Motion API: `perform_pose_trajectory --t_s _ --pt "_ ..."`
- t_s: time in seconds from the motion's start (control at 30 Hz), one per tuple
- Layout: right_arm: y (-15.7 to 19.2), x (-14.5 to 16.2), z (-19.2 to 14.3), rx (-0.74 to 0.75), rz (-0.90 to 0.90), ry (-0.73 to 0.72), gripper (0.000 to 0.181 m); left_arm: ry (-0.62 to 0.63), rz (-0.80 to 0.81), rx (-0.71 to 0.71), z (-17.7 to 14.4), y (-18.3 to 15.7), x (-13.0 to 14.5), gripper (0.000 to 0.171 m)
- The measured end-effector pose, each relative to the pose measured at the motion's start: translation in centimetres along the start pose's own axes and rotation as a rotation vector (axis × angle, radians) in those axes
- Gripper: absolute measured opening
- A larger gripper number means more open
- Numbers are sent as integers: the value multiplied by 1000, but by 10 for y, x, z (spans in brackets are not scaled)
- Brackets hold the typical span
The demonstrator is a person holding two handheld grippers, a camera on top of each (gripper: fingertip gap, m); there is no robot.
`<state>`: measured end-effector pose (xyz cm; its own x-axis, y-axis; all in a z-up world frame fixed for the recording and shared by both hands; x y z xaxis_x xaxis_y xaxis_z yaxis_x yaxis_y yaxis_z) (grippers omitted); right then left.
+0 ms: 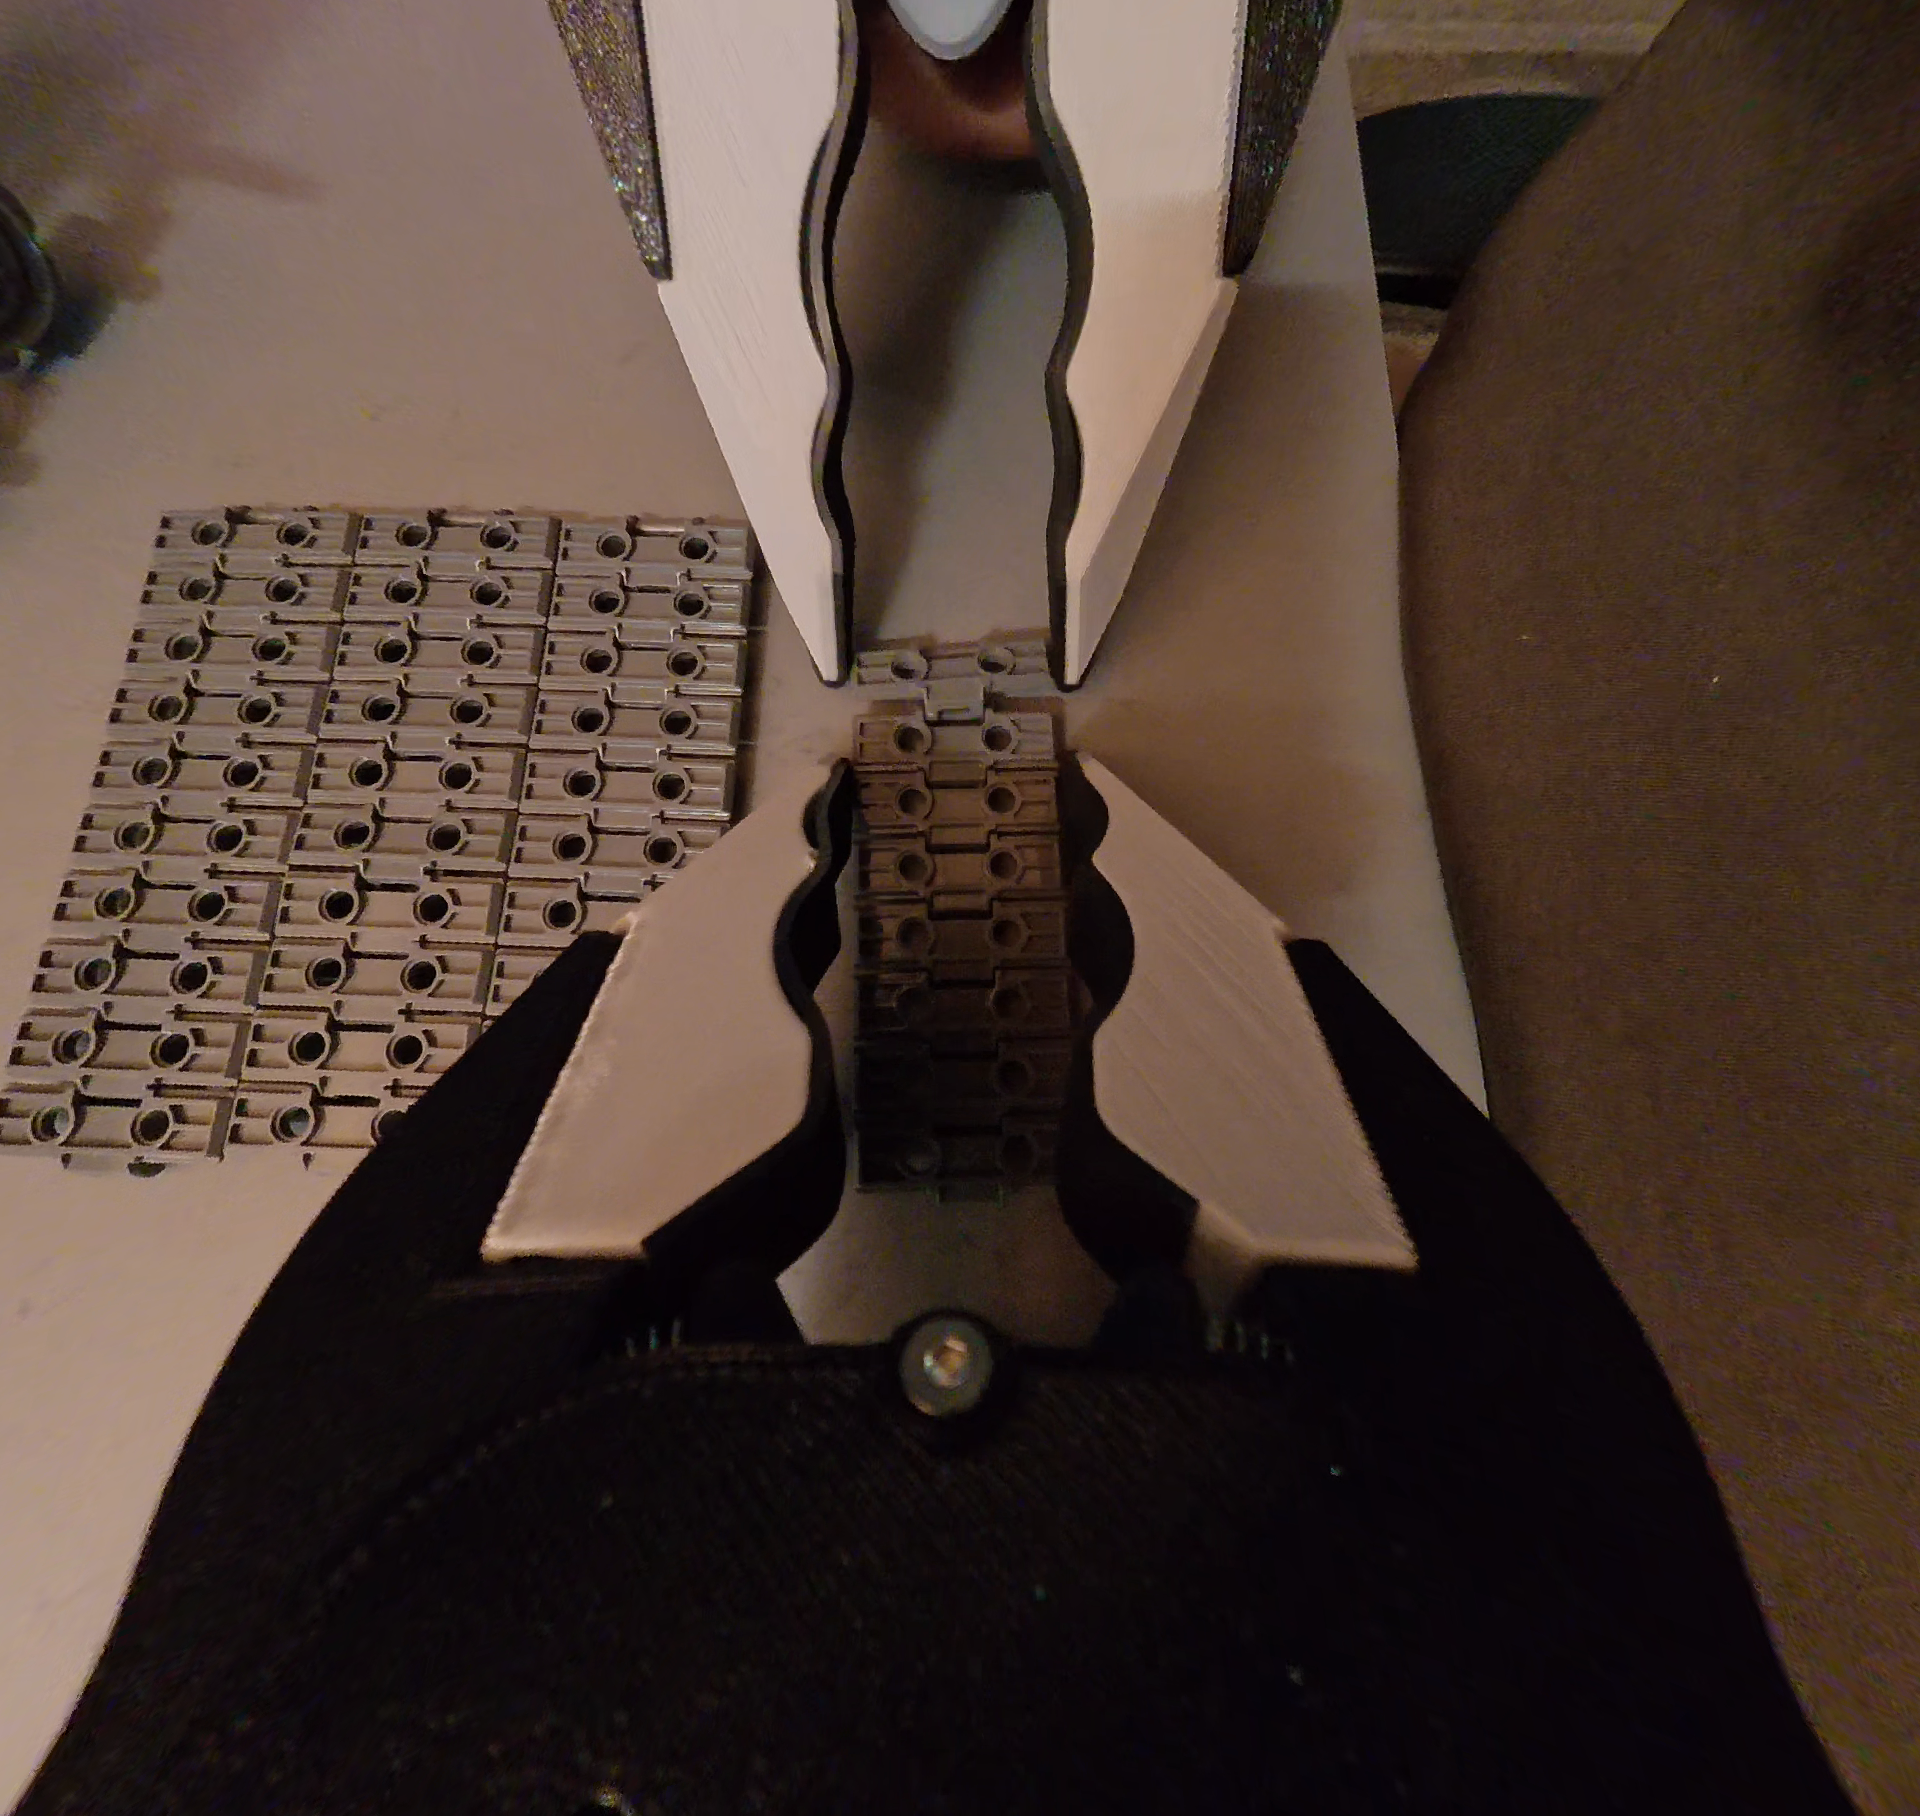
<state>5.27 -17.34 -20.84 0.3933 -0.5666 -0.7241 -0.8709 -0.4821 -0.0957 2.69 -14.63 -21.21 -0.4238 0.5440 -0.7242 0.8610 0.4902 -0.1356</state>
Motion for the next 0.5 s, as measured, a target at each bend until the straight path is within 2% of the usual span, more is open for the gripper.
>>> perform_pose_trajectory --t_s 0.1,0.2,0.3,0.33,0.47,0.5 --pt "0 0 0 11 -14 19 39 -1 -3 0 0 0 0 38" --pt "2 2 -1 3 -3 41 52 0 -3 0 0 0 0 38" --pt "1 -4 -6 12 19 11 53 -1 -4 1 0 1 0 38" --pt "0 -7 -8 24 25 -9 48 -1 -4 1 0 1 0 38" --pt "-7 -15 -10 77 17 -58 0 0 -3 -4 0 1 0 38" --pt "-7 -14 -9 75 12 -52 0 0 -3 -5 0 1 0 39"
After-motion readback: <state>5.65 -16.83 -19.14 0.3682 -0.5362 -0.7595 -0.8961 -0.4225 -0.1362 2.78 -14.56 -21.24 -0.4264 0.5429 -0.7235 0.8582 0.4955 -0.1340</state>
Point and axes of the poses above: each gripper's, where its closed fingertips meet, z out along the fingers, x out of its underside, y = z × x across the jaws, the point moved 2 cm from there along -z, back along the fingers, and after that the axes turned 10 degrees about x, right-handed, at the moved point
